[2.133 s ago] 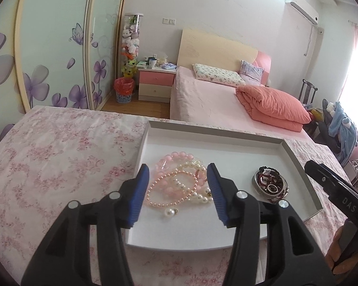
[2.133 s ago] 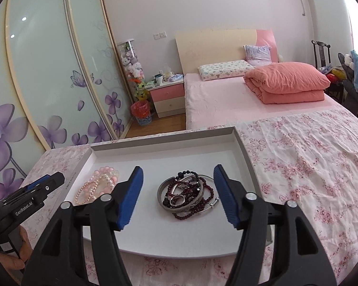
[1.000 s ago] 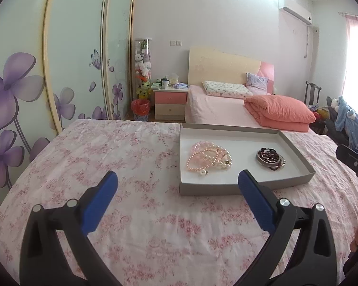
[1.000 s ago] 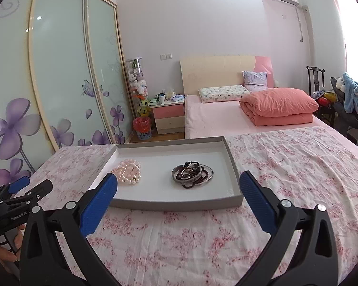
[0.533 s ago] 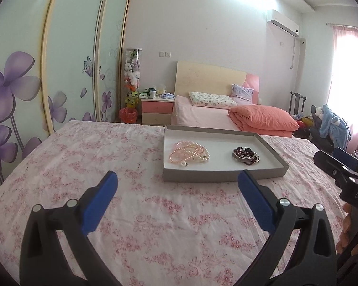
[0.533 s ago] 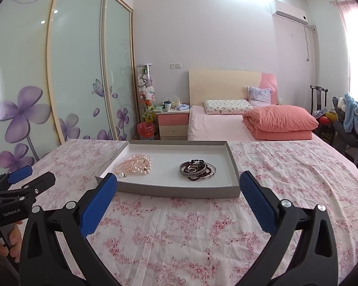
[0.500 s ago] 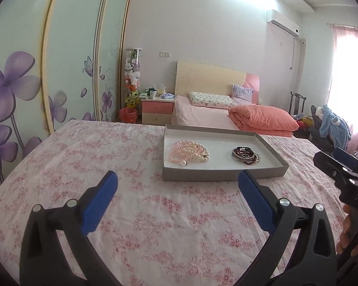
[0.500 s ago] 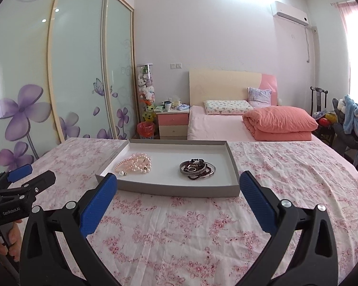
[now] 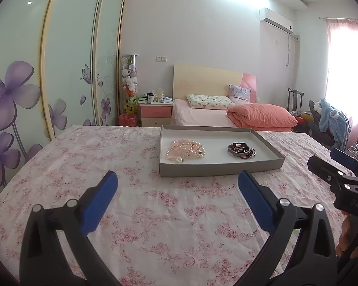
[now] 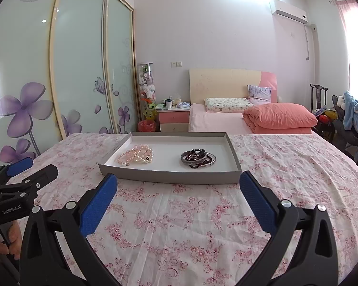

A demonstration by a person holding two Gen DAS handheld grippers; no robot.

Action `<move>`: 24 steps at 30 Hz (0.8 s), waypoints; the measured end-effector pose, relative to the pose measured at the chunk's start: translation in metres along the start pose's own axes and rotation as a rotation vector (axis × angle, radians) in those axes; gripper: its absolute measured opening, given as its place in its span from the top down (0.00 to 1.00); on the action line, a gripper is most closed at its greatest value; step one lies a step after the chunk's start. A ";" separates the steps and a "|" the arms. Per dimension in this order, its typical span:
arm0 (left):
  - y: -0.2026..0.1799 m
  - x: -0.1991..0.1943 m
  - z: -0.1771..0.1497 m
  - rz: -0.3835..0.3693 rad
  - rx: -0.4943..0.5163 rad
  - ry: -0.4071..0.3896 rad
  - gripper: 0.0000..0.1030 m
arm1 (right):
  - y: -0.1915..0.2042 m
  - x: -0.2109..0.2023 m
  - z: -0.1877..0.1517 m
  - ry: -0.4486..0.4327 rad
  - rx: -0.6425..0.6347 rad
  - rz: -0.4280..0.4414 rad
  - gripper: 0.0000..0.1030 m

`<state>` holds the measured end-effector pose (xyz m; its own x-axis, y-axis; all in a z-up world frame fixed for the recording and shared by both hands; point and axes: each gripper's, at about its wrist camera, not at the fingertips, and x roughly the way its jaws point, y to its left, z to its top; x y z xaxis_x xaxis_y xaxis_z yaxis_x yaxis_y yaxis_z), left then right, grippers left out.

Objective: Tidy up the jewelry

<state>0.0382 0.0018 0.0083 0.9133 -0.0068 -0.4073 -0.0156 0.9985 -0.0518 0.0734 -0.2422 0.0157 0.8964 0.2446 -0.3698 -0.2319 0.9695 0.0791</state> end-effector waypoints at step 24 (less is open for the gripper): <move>0.000 0.007 -0.002 0.002 -0.001 0.010 0.04 | -0.002 0.003 -0.001 0.017 0.019 0.004 0.02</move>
<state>0.0434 0.0016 0.0033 0.9092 -0.0054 -0.4163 -0.0177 0.9985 -0.0516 0.0767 -0.2433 0.0134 0.8888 0.2483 -0.3851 -0.2281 0.9687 0.0982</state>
